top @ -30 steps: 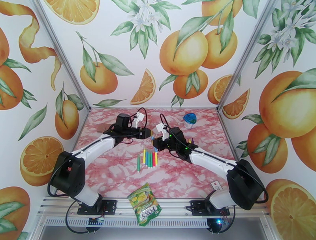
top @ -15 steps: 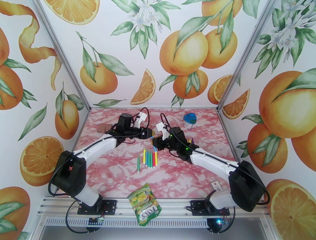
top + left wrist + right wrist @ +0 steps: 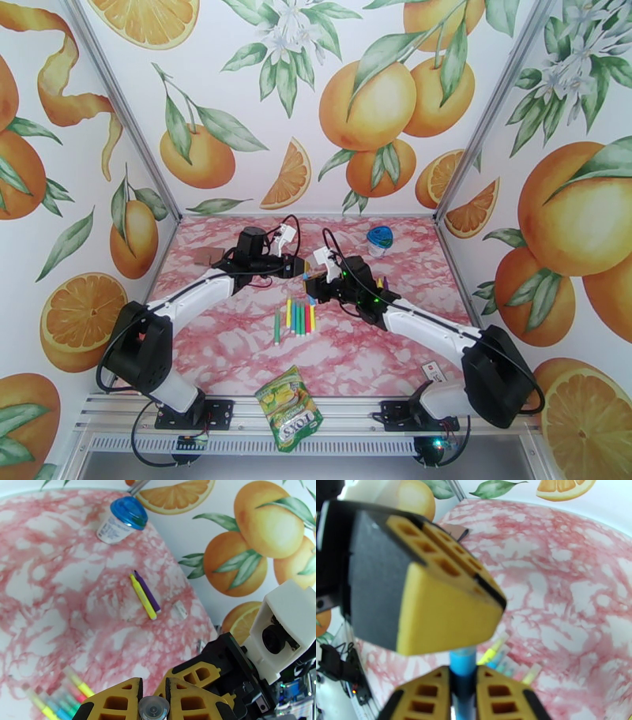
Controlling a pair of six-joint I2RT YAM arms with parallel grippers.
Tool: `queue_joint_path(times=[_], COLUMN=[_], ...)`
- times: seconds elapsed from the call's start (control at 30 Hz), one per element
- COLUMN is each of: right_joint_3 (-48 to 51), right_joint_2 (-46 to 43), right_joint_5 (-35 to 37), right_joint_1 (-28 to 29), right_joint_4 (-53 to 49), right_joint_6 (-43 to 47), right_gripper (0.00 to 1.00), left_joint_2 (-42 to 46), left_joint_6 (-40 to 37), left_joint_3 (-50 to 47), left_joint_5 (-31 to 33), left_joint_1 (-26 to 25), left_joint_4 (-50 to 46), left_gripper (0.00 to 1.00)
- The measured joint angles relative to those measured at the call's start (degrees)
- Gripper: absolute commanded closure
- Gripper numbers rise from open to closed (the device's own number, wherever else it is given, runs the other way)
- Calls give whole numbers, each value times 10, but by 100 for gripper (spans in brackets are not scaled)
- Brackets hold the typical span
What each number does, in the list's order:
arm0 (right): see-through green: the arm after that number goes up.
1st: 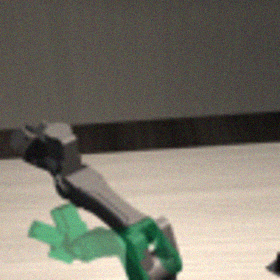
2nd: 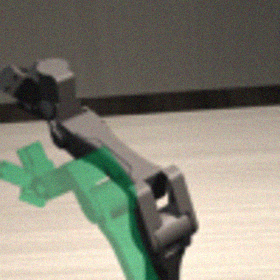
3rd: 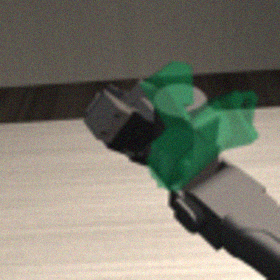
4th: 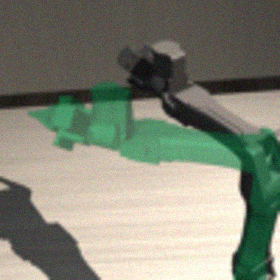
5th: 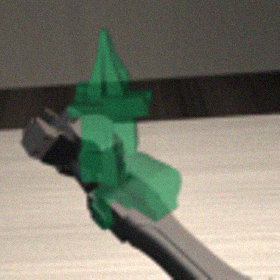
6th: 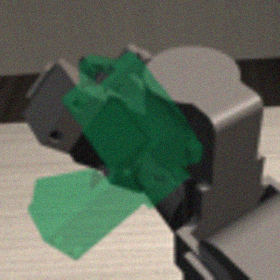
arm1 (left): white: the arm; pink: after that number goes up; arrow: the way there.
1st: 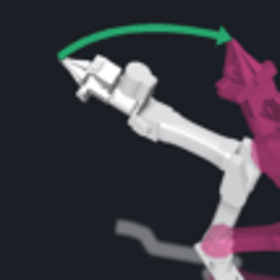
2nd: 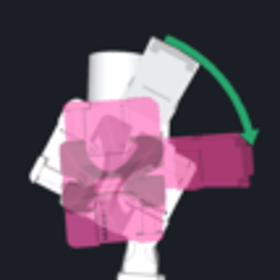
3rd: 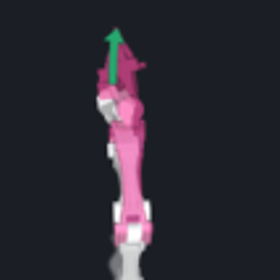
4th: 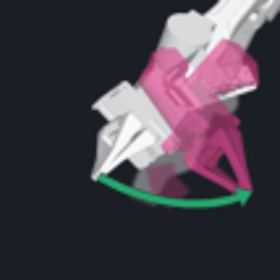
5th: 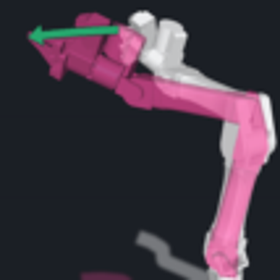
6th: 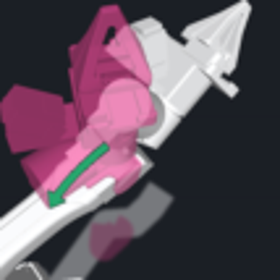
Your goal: Open the pen caps
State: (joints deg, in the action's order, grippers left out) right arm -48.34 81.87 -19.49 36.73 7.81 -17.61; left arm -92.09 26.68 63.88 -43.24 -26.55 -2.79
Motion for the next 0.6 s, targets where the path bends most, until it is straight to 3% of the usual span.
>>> queue_joint_path(times=[0.6], right_joint_3=[1], right_joint_2=[14], right_joint_5=[-5], right_joint_1=[10], right_joint_4=[-5], right_joint_6=[11], right_gripper=[70], left_joint_2=[0], left_joint_6=[10], left_joint_3=[0], left_joint_5=[-2], left_joint_1=[-1], left_joint_4=[2], left_gripper=[99])
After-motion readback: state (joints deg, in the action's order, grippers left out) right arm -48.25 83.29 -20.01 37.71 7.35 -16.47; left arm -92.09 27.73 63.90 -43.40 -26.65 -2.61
